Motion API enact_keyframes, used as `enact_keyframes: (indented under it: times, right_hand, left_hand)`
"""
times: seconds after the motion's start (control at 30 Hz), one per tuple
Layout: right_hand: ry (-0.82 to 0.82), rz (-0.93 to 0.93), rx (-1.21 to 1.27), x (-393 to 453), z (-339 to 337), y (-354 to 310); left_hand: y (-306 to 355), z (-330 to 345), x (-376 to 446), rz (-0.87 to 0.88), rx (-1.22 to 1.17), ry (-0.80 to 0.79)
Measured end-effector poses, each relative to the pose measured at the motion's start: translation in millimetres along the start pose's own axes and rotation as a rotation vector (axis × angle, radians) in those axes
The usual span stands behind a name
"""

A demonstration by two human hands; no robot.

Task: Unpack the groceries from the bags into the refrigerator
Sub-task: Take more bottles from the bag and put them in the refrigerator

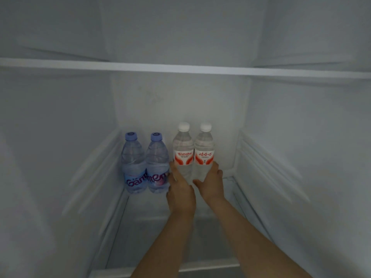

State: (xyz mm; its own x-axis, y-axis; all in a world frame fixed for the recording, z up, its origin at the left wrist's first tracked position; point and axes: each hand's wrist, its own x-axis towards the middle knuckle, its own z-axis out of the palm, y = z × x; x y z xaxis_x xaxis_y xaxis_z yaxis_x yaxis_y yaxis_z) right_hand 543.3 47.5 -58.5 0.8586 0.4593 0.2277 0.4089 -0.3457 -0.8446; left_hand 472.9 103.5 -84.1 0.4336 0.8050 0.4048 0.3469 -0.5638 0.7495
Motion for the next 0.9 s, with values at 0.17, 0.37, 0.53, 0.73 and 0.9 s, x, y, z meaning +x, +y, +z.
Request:
enact_keyframes:
  times: [0.17,0.37,0.53,0.73,0.9]
  right_hand:
    - [-0.052,0.069,-0.065,-26,-4,1]
    - [0.009,-0.004,-0.019,-78,-22,-10]
    - [0.077,-0.086,0.015,-145,-41,-18]
    - [0.118,-0.161,0.03,-256,-68,-15]
    - [0.128,-0.249,-0.031,-358,-96,5]
  left_hand:
    - [-1,-26,-15,0.107,-0.058,-0.061]
    - [-5,-66,-48,0.109,-0.036,-0.131]
    - [-3,-101,-94,0.092,-0.192,-0.206]
    - [-1,-153,-175,0.134,-0.338,-0.233]
    - [-16,-189,-262,0.116,-0.402,-0.365]
